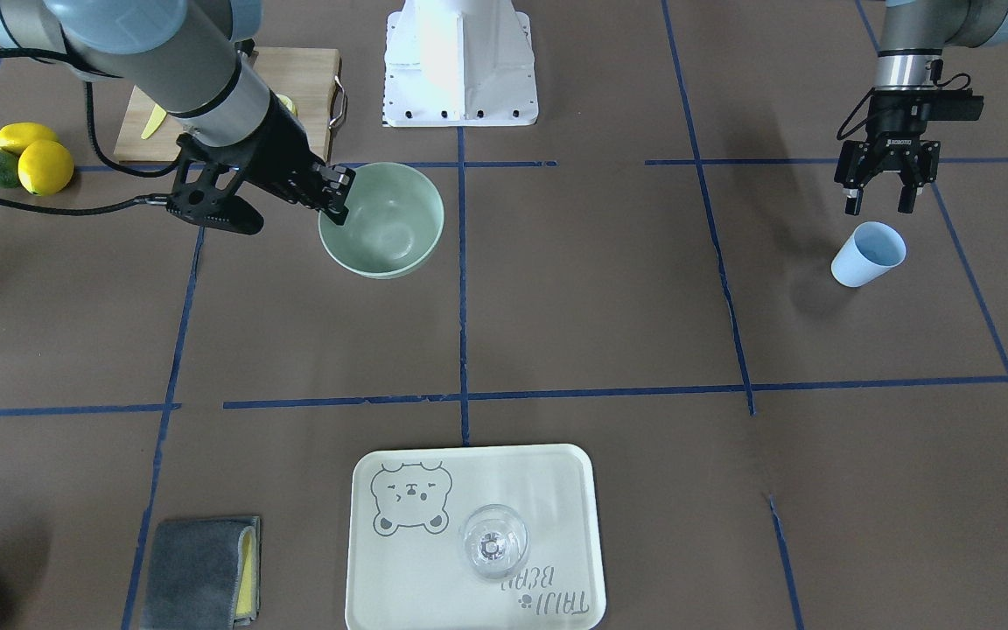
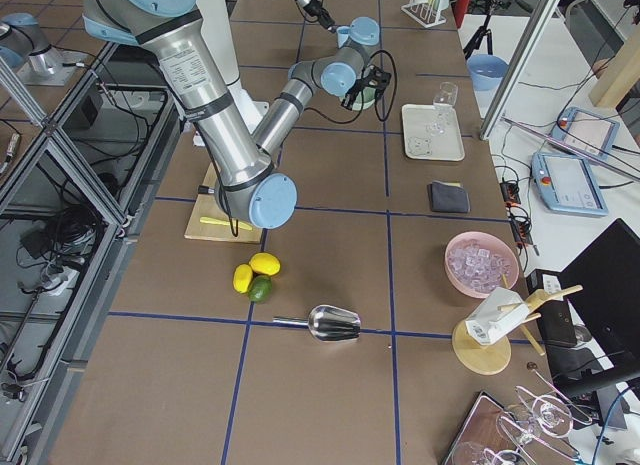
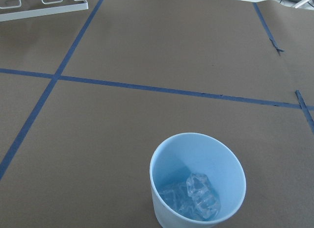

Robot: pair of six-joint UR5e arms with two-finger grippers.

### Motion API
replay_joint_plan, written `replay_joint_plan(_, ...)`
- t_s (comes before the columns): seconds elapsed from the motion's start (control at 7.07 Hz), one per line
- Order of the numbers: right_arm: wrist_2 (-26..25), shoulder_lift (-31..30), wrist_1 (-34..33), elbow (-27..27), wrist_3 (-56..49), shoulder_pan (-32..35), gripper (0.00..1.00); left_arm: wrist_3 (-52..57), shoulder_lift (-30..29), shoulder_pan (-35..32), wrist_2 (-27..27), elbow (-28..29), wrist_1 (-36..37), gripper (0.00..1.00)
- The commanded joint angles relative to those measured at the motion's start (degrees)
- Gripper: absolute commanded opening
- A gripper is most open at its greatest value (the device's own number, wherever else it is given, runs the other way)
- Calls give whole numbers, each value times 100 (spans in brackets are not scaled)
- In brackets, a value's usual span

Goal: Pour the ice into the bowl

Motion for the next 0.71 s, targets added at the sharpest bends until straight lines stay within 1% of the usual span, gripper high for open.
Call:
replay_joint_plan(0.0, -622, 342, -91, -58, 324, -602, 0, -25, -614, 73, 710, 263, 587, 97)
replay_joint_plan(0.28, -862, 500, -91, -225, 350, -823, 0, -16, -696, 73, 1273, 711, 590, 96)
replay_joint_plan(0.42, -984, 745, -82, -478, 437, -937, 0, -16, -775, 73, 1380, 844, 590, 96)
replay_joint_plan(0.57, -1038, 939, -82, -698, 464, -981, 0, -16, -1028, 73, 1399, 1089, 590, 95)
